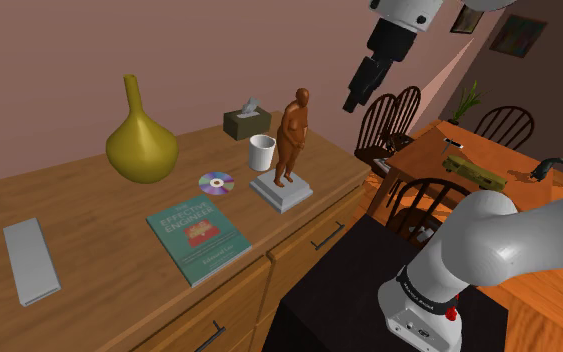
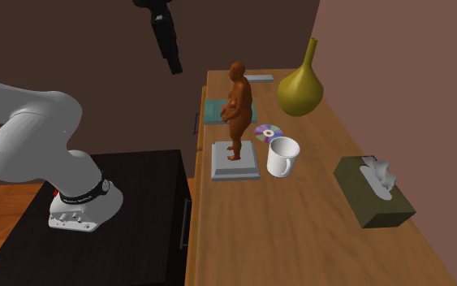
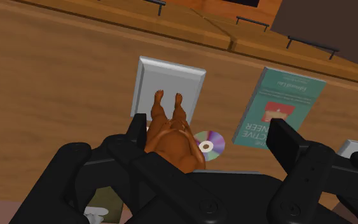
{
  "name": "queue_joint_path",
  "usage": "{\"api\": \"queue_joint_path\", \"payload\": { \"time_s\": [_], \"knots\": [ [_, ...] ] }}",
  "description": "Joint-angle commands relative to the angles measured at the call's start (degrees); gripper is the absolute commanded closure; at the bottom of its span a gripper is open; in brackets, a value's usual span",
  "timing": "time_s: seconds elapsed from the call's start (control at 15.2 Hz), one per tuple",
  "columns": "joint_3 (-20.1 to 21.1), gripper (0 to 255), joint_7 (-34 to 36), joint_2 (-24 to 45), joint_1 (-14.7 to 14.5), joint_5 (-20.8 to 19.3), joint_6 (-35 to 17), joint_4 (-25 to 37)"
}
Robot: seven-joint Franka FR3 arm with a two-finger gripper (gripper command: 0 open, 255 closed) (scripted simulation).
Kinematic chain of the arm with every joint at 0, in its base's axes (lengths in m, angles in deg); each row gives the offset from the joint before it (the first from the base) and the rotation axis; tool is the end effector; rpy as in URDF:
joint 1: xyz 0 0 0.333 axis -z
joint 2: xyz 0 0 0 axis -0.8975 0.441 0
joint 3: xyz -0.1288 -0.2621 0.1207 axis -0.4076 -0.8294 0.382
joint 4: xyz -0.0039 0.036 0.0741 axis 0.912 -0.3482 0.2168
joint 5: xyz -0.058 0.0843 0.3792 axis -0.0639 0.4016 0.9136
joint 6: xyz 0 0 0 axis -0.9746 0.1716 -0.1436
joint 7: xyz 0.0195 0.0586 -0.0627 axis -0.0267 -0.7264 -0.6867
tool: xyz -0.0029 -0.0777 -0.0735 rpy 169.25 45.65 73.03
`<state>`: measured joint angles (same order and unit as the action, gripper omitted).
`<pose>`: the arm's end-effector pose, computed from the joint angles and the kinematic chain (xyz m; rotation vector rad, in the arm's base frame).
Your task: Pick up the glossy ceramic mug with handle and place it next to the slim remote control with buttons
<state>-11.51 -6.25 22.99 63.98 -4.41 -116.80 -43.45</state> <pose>0.3149 0.0275 0.6265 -3.0339 -0.2317 -0.1894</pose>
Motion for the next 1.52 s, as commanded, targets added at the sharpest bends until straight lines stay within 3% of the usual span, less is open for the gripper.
{"api": "queue_joint_path", "payload": {
  "time_s": [0.0,0.73,1.45],
  "knots": [
    [0.0,0,0.0,0.0,0.0,0.0,0.0,0.0],
    [3.21,0,0.27,18.83,0.7,-2.37,-18.32,-0.19],
    [5.47,0,3.28,41.87,1.64,-8.24,-31.33,8.87]
  ]
}}
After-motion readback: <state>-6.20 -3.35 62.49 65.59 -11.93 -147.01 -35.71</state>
